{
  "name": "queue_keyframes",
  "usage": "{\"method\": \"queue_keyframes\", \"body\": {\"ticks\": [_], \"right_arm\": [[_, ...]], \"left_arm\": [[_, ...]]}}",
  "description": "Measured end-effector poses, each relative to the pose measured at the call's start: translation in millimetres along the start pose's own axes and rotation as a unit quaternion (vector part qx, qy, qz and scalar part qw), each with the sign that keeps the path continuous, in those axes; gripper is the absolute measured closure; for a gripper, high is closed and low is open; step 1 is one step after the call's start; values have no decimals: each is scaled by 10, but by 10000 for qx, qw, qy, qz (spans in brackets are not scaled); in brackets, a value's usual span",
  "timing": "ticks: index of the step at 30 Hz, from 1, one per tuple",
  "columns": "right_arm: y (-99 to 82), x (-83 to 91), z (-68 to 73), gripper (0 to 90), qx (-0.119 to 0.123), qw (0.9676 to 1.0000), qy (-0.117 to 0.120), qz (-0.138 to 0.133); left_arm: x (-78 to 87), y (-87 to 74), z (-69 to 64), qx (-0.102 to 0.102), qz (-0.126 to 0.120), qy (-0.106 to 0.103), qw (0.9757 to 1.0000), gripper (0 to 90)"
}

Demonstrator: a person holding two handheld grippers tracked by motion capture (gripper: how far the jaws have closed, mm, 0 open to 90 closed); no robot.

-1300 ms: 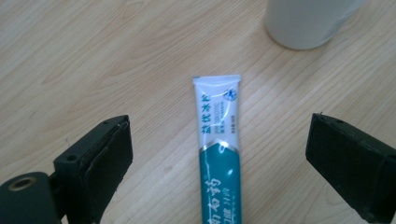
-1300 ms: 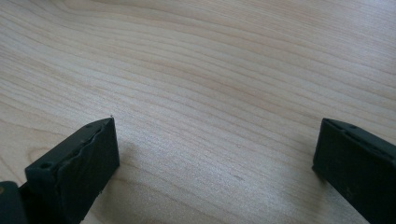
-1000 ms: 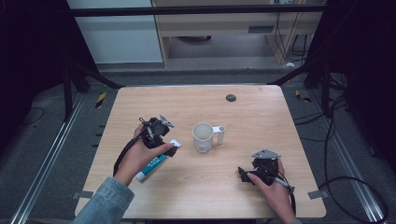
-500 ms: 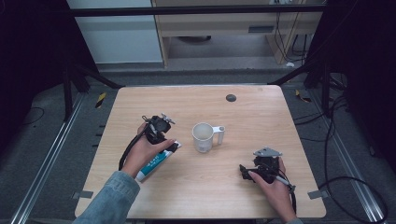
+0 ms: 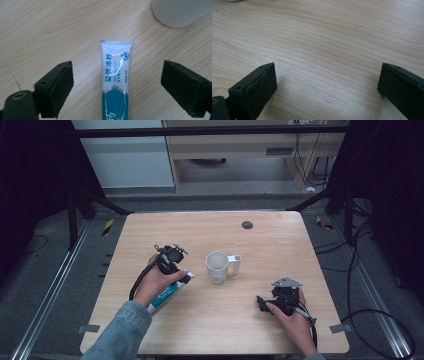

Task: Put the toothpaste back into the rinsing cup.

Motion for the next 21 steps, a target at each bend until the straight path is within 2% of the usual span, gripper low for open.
{"method": "queue_keyframes", "body": {"ticks": [5,13,21], "right_arm": [[0,0,0,22,5,10000,-1,2],[-1,1,0,22,0,10000,0,0],[-5,5,4,22,-4,10000,6,-3]], "left_arm": [[-79,-38,-3,-62,116,-33,9999,135],[-198,-161,34,114,298,-149,9994,261],[-254,-182,24,147,342,-164,9992,350]]}}
Point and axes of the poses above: each handheld gripper's, and its own axes: x roughly backward along the jaws, y roughly out of its top, z roughly to its left, the point moved 5 cm from there along -x, roughly forward along the jaws, and after that the axes turned 1 degree about z, right-handed, at the moved point
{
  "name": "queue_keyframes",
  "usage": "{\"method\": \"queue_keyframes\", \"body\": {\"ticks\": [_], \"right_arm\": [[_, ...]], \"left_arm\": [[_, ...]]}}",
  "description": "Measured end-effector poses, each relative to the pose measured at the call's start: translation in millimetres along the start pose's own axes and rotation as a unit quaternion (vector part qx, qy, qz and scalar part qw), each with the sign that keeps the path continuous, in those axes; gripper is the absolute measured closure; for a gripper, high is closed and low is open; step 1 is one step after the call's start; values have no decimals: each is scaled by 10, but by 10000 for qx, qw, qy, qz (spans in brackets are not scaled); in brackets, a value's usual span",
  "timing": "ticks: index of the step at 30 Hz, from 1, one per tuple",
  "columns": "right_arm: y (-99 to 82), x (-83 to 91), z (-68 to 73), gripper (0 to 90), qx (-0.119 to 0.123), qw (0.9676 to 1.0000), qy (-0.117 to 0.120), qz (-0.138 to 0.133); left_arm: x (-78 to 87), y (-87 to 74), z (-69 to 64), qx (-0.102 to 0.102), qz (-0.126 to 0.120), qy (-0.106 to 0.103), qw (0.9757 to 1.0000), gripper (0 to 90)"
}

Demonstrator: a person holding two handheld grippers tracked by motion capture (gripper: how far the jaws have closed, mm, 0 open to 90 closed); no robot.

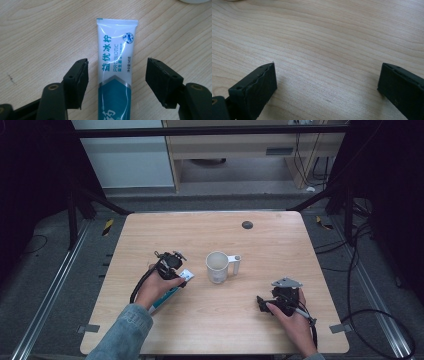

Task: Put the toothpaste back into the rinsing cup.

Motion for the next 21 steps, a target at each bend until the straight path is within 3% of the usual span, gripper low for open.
{"method": "queue_keyframes", "body": {"ticks": [21], "right_arm": [[0,0,0,22,0,10000,0,0]], "left_arm": [[-117,-42,35,100,88,-11,9999,429]]}}
Point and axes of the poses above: each handheld gripper's, and its own axes: x roughly backward along the jaws, y roughly out of its top, z roughly to its left, the point moved 5 cm from there along -x, roughly forward along the jaws, and after that the axes turned 1 degree about z, right-handed, at the moved point
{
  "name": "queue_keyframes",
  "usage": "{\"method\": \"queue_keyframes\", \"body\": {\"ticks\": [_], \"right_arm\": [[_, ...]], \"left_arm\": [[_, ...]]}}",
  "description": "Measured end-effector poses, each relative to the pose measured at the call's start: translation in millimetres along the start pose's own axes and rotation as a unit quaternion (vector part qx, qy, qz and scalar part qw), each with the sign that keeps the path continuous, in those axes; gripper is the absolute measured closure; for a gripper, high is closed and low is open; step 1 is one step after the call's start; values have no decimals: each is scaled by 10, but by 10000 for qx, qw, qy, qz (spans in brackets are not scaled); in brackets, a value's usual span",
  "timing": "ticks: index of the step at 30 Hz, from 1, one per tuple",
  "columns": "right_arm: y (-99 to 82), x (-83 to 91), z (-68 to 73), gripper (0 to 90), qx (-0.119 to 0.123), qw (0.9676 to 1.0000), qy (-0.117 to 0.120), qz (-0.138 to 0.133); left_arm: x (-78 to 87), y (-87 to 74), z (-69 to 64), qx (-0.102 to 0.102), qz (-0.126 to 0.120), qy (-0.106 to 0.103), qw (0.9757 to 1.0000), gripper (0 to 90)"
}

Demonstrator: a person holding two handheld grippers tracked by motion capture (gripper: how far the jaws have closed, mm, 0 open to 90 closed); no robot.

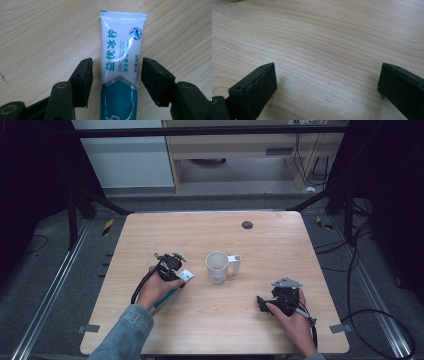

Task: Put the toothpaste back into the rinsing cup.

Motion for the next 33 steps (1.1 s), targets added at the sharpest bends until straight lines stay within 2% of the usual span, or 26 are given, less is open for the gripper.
{"method": "queue_keyframes", "body": {"ticks": [6,8,15,21,27,33], "right_arm": [[0,0,-2,22,12,10000,-2,-2],[0,0,-1,22,10,10000,-1,-1],[0,0,-2,22,12,10000,-2,-1],[0,0,0,22,3,10000,-1,0],[0,0,-2,22,10,10000,-2,-2],[0,0,0,22,2,10000,-2,0]], "left_arm": [[-16,-11,2,30,18,-37,10000,475],[-23,-19,5,-39,55,-63,10000,496],[-30,-31,-3,-46,3,-117,9999,543],[-14,-20,-13,-173,86,-72,9998,570],[20,-17,-39,-287,68,-26,9996,657],[79,-40,-30,-290,-34,-18,9996,756]]}}
Point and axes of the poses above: each handheld gripper's, and its own axes: x roughly backward along the jaws, y roughly out of its top, z roughly to its left, the point moved 5 cm from there along -x, roughly forward along the jaws, and after that the axes turned 1 degree about z, right-handed, at the moved point
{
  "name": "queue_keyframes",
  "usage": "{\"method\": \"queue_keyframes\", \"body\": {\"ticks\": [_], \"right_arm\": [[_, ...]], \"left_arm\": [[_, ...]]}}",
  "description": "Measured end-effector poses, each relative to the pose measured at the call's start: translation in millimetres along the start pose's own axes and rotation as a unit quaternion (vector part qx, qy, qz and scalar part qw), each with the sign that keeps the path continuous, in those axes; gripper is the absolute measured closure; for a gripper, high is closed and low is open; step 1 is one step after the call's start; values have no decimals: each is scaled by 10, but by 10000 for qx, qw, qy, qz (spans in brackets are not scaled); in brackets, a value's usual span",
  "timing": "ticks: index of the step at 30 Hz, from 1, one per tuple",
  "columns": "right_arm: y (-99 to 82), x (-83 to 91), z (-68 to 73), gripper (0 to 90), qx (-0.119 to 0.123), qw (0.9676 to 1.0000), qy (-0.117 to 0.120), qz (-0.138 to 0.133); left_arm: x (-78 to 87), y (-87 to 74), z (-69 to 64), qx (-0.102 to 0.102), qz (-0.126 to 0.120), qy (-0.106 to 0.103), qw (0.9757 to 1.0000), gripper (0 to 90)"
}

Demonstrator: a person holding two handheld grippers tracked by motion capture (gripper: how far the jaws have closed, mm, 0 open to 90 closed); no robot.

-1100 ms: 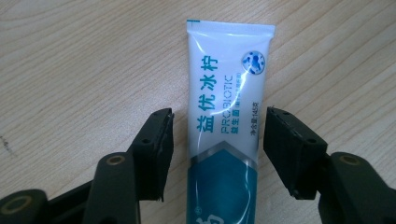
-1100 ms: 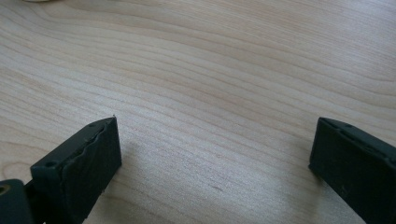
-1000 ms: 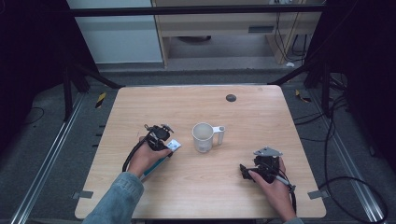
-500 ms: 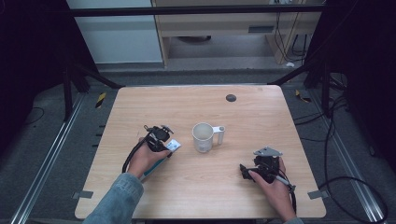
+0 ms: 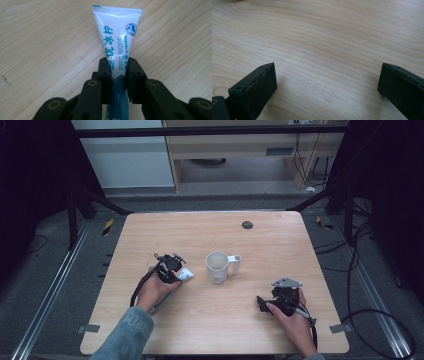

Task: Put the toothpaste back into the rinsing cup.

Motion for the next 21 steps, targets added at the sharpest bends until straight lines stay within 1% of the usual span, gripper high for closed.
{"method": "queue_keyframes", "body": {"ticks": [1,3,5,6,8,11,12,13,16,18,21], "right_arm": [[0,0,0,22,0,10000,0,0],[0,0,-1,22,7,10000,0,-2],[0,0,0,22,-1,10000,0,0],[1,0,-2,22,10,10000,-2,-3],[1,0,-2,22,11,10000,-1,-2],[1,0,-2,22,10,10000,-1,-3],[0,0,0,22,1,10000,0,0],[0,0,0,22,1,10000,0,1],[0,0,0,22,0,10000,0,1],[0,0,0,22,-1,10000,0,1],[0,0,0,22,0,10000,0,0]], "left_arm": [[0,0,0,0,0,0,10000,759],[31,-15,5,57,-100,-1,9999,761],[54,-17,15,49,-124,0,9999,764],[103,-18,22,66,-190,-13,9998,764],[149,-13,19,68,-251,-3,9997,765],[193,-9,15,33,-276,33,9996,766],[229,-3,16,65,-356,26,9993,766],[248,-1,20,64,-380,26,9993,766],[287,13,9,97,-489,20,9988,768],[307,19,8,68,-515,44,9986,769],[325,25,4,82,-565,69,9983,771]]}}
Point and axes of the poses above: each handheld gripper's, and its own axes: x roughly backward along the jaws, y roughly out of its top, z roughly to its left, the point moved 5 cm from there along -x, roughly forward along the jaws, and after that the axes turned 1 degree about z, right-handed, at the moved point
